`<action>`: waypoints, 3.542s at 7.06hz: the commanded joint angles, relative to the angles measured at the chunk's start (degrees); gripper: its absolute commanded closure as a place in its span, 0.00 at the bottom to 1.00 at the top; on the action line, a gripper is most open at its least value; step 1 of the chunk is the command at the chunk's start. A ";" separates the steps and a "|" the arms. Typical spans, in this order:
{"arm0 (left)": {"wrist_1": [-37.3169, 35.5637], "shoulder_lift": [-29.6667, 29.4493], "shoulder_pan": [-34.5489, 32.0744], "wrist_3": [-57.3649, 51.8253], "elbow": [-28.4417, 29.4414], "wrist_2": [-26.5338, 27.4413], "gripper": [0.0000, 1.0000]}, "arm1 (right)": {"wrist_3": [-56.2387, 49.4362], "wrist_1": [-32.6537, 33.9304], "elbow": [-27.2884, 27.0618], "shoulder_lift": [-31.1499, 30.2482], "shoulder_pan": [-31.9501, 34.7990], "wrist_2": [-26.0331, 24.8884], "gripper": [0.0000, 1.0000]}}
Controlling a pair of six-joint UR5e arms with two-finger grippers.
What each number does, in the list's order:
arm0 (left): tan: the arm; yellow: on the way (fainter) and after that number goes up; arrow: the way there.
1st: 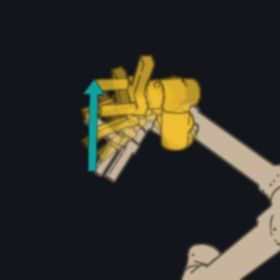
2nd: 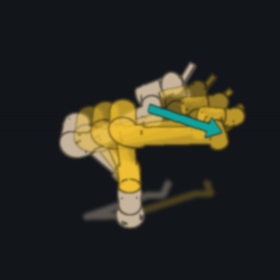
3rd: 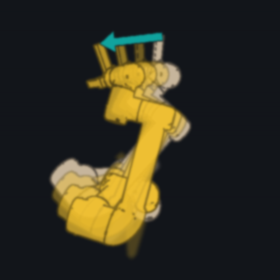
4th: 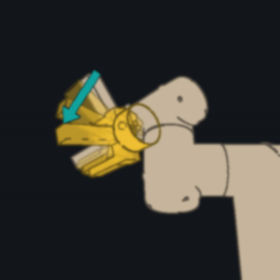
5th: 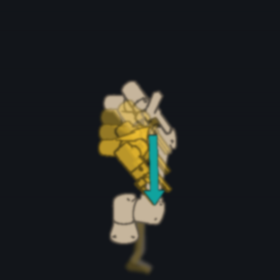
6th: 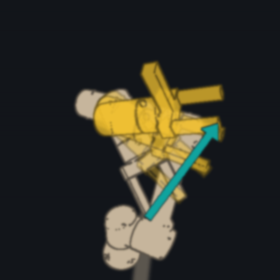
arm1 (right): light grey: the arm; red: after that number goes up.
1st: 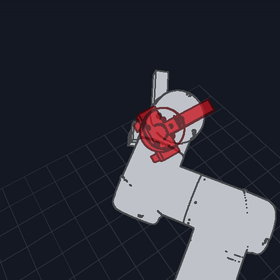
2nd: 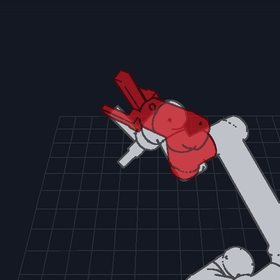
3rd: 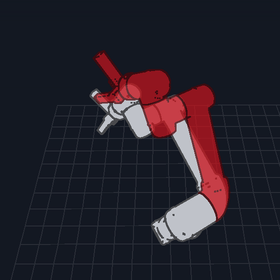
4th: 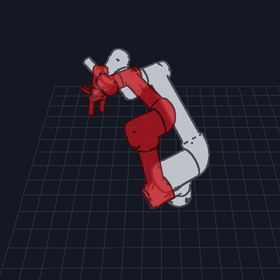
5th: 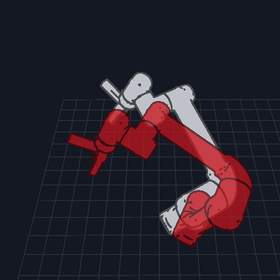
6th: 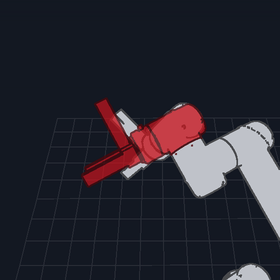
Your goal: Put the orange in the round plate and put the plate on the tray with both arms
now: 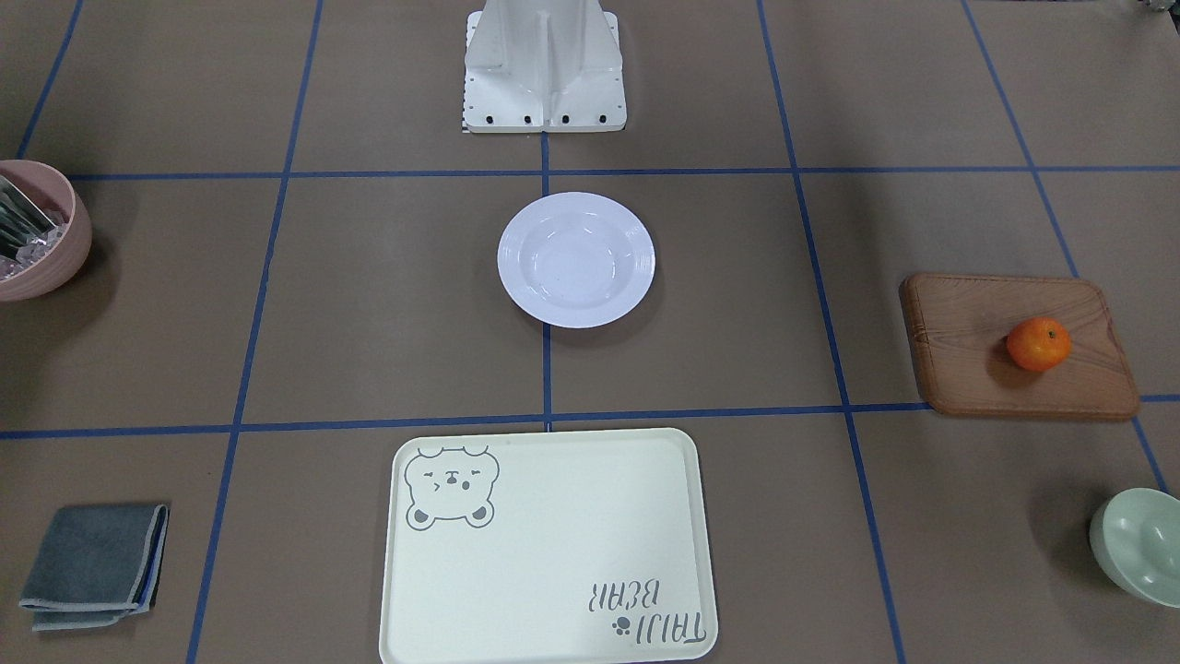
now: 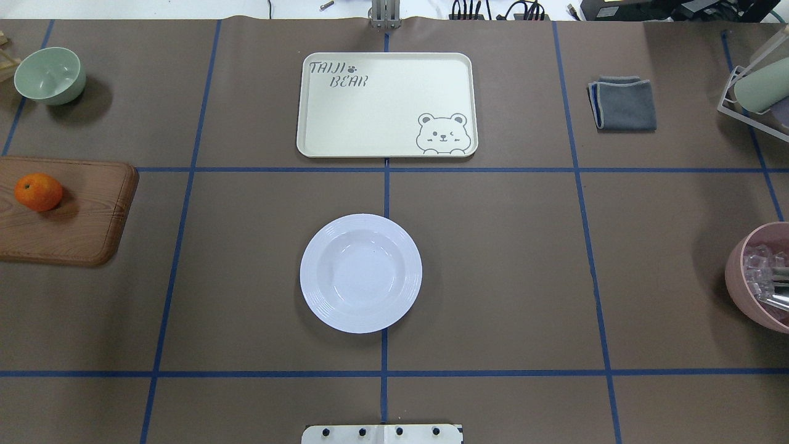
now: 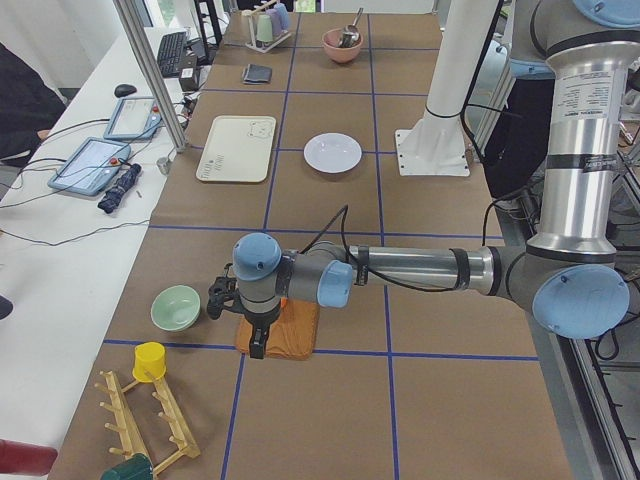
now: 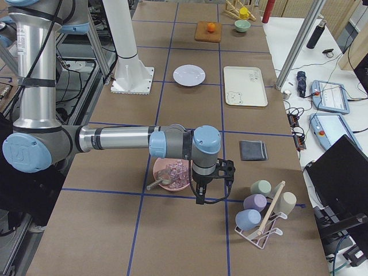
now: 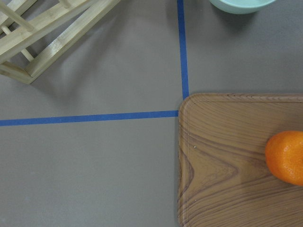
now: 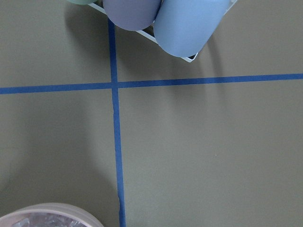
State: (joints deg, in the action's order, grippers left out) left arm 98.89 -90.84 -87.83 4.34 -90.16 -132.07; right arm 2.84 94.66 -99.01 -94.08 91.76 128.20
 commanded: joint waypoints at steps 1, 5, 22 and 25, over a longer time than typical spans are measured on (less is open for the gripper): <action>0.34 -1.44 0.37 0.23 -0.27 -0.03 0.01 | -0.64 -0.09 0.21 0.04 0.00 0.13 0.00; 2.95 -3.02 10.80 18.16 -0.62 -0.03 0.01 | -0.65 0.00 0.13 0.04 -0.78 0.13 0.00; -17.49 -25.03 29.51 46.27 -8.80 0.94 1.00 | 0.14 -0.09 -1.02 2.76 -6.15 1.44 0.00; -17.15 -36.57 50.23 71.88 -8.37 10.39 1.00 | 0.23 -0.35 -1.19 2.24 -6.15 6.53 0.00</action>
State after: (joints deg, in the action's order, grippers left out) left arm 81.76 -122.86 -46.03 66.52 -98.60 -126.24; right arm 3.04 94.53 -100.23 -91.64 85.63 132.93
